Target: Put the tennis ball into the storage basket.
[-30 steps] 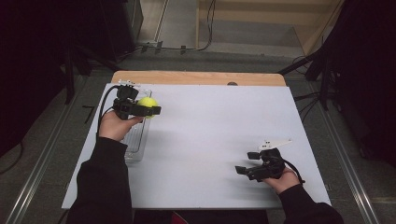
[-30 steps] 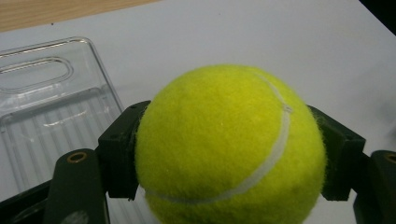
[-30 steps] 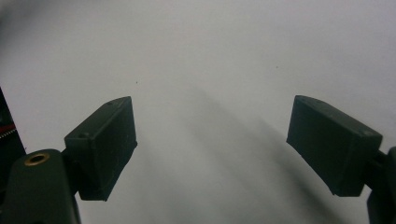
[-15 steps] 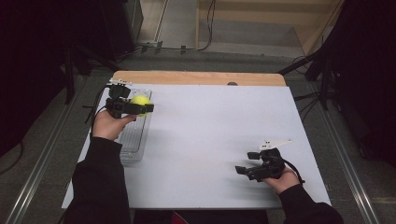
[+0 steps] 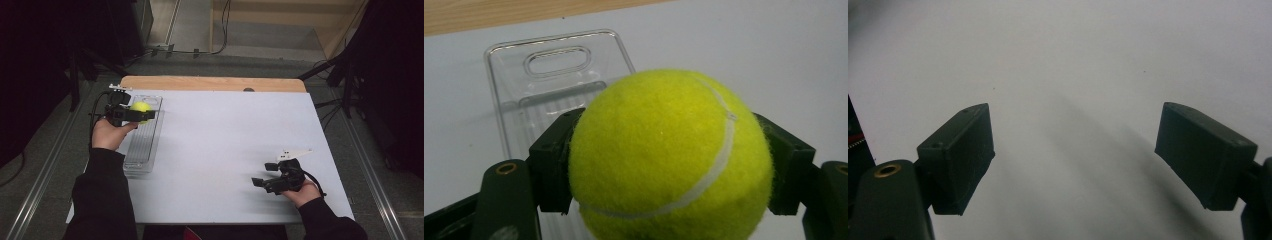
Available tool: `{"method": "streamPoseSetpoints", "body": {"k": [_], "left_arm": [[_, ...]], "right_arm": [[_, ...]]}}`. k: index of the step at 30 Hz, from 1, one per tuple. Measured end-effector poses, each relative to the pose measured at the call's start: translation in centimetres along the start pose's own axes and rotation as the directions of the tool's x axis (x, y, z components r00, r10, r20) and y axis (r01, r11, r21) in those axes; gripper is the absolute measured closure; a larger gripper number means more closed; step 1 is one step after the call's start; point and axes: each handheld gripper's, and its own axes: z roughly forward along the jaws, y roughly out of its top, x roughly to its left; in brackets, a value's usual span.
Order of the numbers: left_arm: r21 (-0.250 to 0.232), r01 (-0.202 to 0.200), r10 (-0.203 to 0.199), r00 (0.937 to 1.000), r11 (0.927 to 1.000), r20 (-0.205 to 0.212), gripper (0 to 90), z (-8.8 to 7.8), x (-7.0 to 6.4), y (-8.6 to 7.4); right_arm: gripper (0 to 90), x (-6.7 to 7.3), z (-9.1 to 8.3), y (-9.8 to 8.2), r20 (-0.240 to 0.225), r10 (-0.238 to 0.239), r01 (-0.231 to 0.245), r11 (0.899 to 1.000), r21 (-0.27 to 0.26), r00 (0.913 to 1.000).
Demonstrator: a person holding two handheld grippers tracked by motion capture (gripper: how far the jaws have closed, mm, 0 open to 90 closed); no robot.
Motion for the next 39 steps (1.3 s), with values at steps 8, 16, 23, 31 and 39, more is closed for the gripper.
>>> {"method": "streamPoseSetpoints", "body": {"k": [8, 16, 23, 31, 39], "left_arm": [[0.002, 0.008, -0.008, 0.9999, 1.0, -0.009, 26.4, 0.3, 0.2, -0.1], [0.016, 0.017, -0.016, 0.9998, 0.9997, -0.01, 26.4, 1.0, 0.4, -0.2], [0.017, 0.031, -0.031, 0.9993, 0.9994, -0.02, 26.2, 1.7, 0.8, -0.5], [0.034, 0.041, -0.04, 0.9987, 0.9986, -0.031, 26.0, 2.5, 1.2, -0.8], [0.049, 0.05, -0.048, 0.998, 0.9975, -0.041, 25.9, 3.1, 1.3, -1.0]], "right_arm": [[13.8, 0.0, 0.0, 0.0, -0.001, 0.005, -0.005, 1.0, -0.002, 1.0], [13.8, 0.0, -0.1, -0.1, 0.0, 0.004, -0.004, 1.0, -0.003, 1.0], [13.8, 0.0, -0.2, -0.2, 0.001, 0.006, -0.006, 1.0, -0.005, 1.0], [13.8, 0.0, -0.2, -0.2, 0.003, 0.01, -0.01, 1.0, -0.005, 0.9999], [13.8, 0.0, -0.2, -0.2, 0.003, 0.007, -0.007, 1.0, -0.006, 1.0]]}}
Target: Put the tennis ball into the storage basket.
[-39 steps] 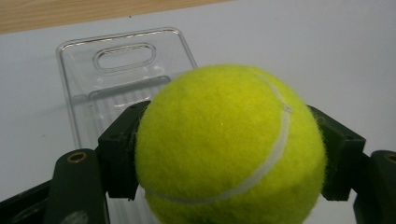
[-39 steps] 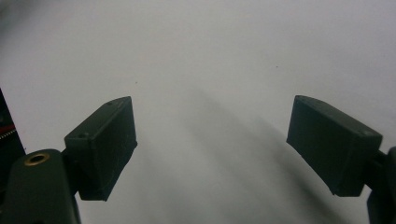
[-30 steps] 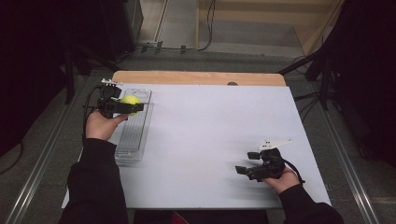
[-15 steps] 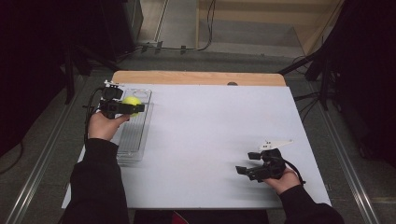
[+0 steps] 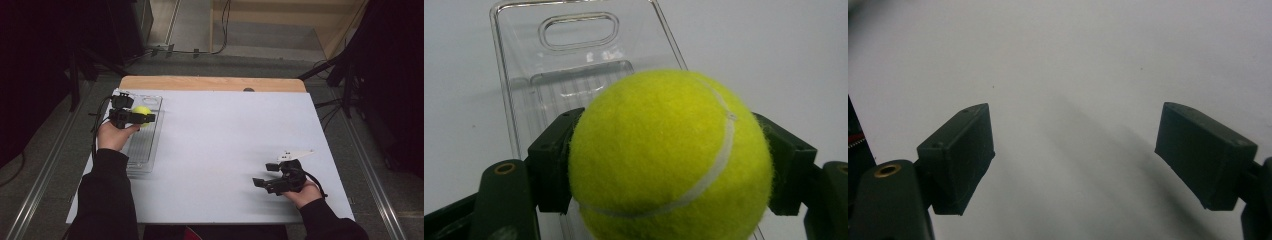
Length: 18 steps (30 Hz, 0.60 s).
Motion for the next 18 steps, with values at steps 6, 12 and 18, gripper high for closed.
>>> {"method": "streamPoseSetpoints", "body": {"k": [6, 12, 18], "left_arm": [[0.001, 0.001, -0.001, 1.0, 1.0, -0.004, 25.8, 0.16, 0.09, -0.08], [0.009, -0.009, 0.009, 0.9999, 0.9999, -0.012, 25.3, 0.32, 0.06, -0.11], [0.013, -0.012, 0.012, 0.9997, 0.9998, -0.023, 25.2, 0.33, 0.06, -0.12]], "right_arm": [[13.8, 0.01, -0.01, 0.0, -0.001, 0.0, 0.0, 1.0, 0.0, 1.0], [13.8, 0.01, -0.01, 0.0, -0.001, 0.0, 0.0, 1.0, 0.001, 1.0], [13.8, 0.01, -0.01, 0.0, 0.0, 0.0, 0.0, 1.0, 0.001, 1.0]]}}
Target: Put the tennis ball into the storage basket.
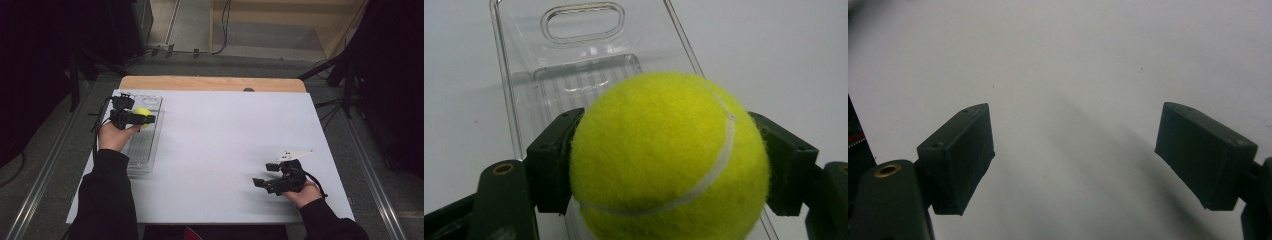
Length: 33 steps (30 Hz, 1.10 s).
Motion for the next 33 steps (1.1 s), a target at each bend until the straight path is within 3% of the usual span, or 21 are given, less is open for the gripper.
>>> {"method": "streamPoseSetpoints", "body": {"k": [5, 9, 13, 19, 33], "left_arm": [[-0.035, 0.014, -0.013, 0.9999, 0.9993, 0.008, 22.9, -0.7, -0.1, 0.2], [-0.042, -0.001, 0.0, 0.9999, 0.9991, -0.013, 20.8, -1.2, -0.4, 0.4], [-0.042, 0.0, 0.0, 1.0, 0.9991, -0.003, 20.8, -1.5, -0.6, 0.6], [-0.049, 0.005, -0.003, 0.9991, 0.9988, 0.043, 20.8, -2.0, -1.1, 0.8], [-0.043, -0.03, 0.035, 0.9931, 0.9986, 0.112, 20.9, -2.0, -2.9, 1.2]], "right_arm": [[13.8, 0.0, 0.0, 0.0, 0.0, -0.001, 0.001, 1.0, -0.001, 1.0], [13.8, 0.0, 0.0, 0.0, -0.001, 0.001, -0.001, 1.0, 0.0, 1.0], [13.8, 0.0, 0.0, 0.0, -0.001, 0.0, 0.0, 1.0, -0.001, 1.0], [13.8, 0.0, 0.0, 0.0, -0.001, 0.0, 0.0, 1.0, -0.001, 1.0], [13.8, 0.0, 0.0, 0.0, -0.002, -0.001, 0.001, 1.0, -0.001, 1.0]]}}
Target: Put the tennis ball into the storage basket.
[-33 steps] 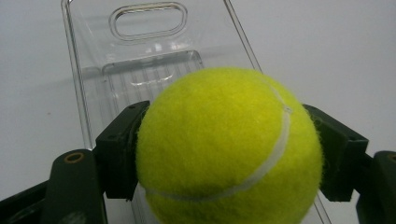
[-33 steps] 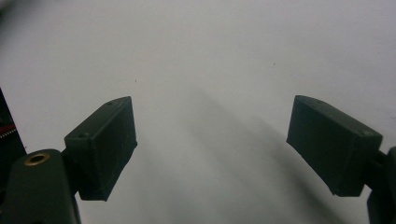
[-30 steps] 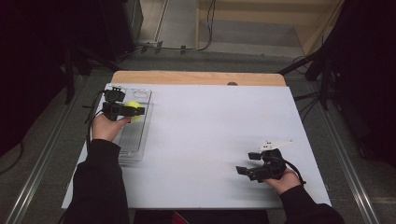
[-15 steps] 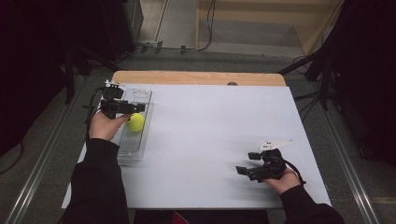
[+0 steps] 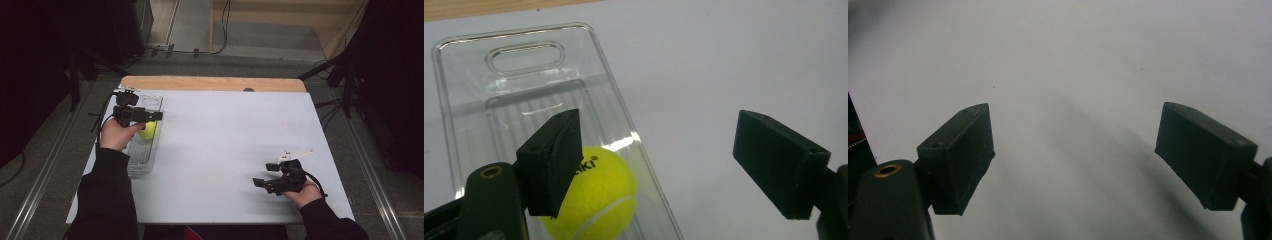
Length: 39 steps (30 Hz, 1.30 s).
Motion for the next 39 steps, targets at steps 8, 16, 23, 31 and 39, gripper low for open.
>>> {"method": "streamPoseSetpoints", "body": {"k": [8, 16, 23, 31, 39], "left_arm": [[0.008, -0.017, 0.017, 0.9993, 0.9998, 0.034, 20.9, 0.4, -0.9, 0.1], [0.019, -0.034, 0.032, 0.9977, 0.9992, 0.06, 20.9, 1.0, -1.8, 0.2], [0.027, -0.048, 0.045, 0.9946, 0.9985, 0.093, 20.9, 1.4, -2.6, 0.0], [0.04, -0.069, 0.064, 0.9905, 0.9968, 0.122, 20.9, 1.8, -3.7, -0.3], [0.052, -0.093, 0.085, 0.9858, 0.9943, 0.145, 20.9, 2.0, -4.6, -0.7]], "right_arm": [[13.8, 0.0, 0.0, 0.0, 0.001, 0.0, 0.0, 1.0, -0.001, 1.0], [13.8, 0.0, 0.0, 0.0, 0.0, -0.002, 0.002, 1.0, 0.0, 1.0], [13.8, 0.0, -0.1, 0.0, -0.001, -0.001, 0.001, 1.0, -0.001, 1.0], [13.8, 0.1, -0.1, 0.0, -0.001, -0.001, 0.001, 1.0, 0.001, 1.0], [13.8, 0.1, -0.1, 0.0, 0.0, 0.0, 0.0, 1.0, 0.0, 1.0]]}}
